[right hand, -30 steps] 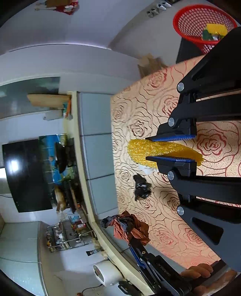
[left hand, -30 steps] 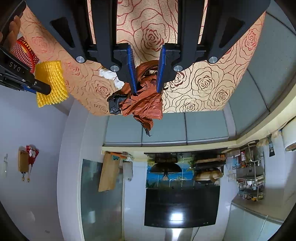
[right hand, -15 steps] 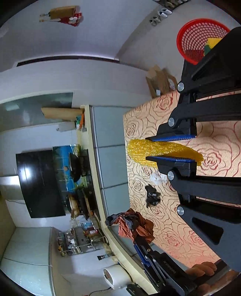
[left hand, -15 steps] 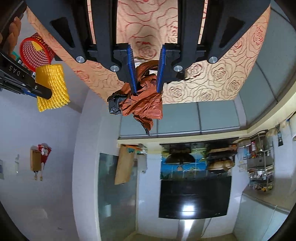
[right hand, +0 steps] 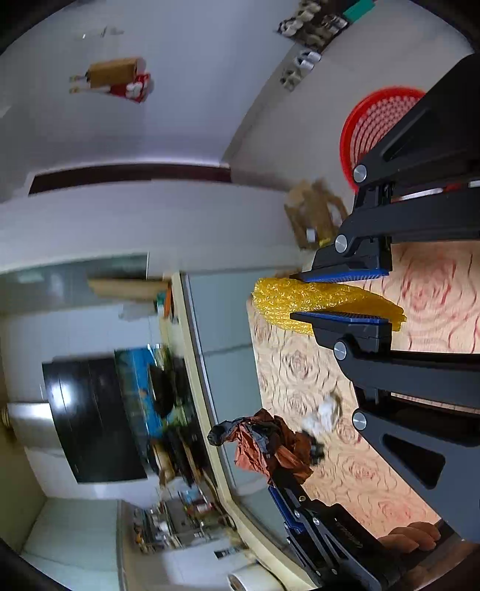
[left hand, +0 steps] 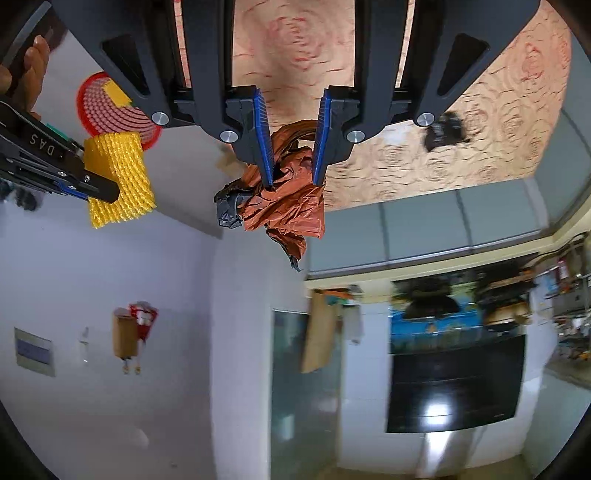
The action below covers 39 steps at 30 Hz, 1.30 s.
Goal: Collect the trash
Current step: 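Lift the orange-brown cloth and yellow foam net and carry both over the red wastebasket, then open the left gripper over the basket while the right gripper releases the foam net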
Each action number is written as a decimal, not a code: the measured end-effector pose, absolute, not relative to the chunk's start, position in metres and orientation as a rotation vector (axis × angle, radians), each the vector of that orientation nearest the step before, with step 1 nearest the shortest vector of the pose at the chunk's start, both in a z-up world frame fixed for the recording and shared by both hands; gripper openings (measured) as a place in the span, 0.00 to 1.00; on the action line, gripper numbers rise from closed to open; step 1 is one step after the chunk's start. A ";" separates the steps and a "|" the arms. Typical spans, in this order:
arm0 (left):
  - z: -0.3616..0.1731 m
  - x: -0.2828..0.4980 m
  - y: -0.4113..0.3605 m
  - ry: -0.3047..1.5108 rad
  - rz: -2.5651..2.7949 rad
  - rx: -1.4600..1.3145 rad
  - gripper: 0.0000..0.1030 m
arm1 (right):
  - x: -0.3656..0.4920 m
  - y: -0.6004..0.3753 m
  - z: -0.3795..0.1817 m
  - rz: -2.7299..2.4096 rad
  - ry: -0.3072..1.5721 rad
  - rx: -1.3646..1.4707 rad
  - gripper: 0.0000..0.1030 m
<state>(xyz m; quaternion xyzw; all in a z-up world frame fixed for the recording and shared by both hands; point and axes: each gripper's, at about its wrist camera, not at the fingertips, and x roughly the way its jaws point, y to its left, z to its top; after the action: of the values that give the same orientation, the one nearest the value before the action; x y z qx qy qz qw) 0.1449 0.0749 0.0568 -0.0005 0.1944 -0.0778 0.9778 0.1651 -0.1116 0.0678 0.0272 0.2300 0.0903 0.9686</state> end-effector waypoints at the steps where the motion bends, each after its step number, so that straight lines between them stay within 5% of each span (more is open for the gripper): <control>1: 0.055 0.148 0.065 0.397 -0.178 0.004 0.20 | 0.165 -0.121 0.067 0.161 0.466 0.060 0.14; 27: -0.017 0.199 -0.140 0.601 -0.600 0.149 0.20 | 0.161 -0.272 0.011 -0.148 0.580 0.150 0.14; 39: -0.064 0.228 -0.172 0.738 -0.624 0.193 0.20 | 0.192 -0.287 -0.040 -0.153 0.734 0.183 0.14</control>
<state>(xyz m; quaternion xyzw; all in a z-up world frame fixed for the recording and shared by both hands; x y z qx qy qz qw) 0.2280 -0.1724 -0.0640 0.0927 0.3542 -0.2994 0.8811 0.1919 -0.2868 -0.0398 0.0892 0.3578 -0.0745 0.9265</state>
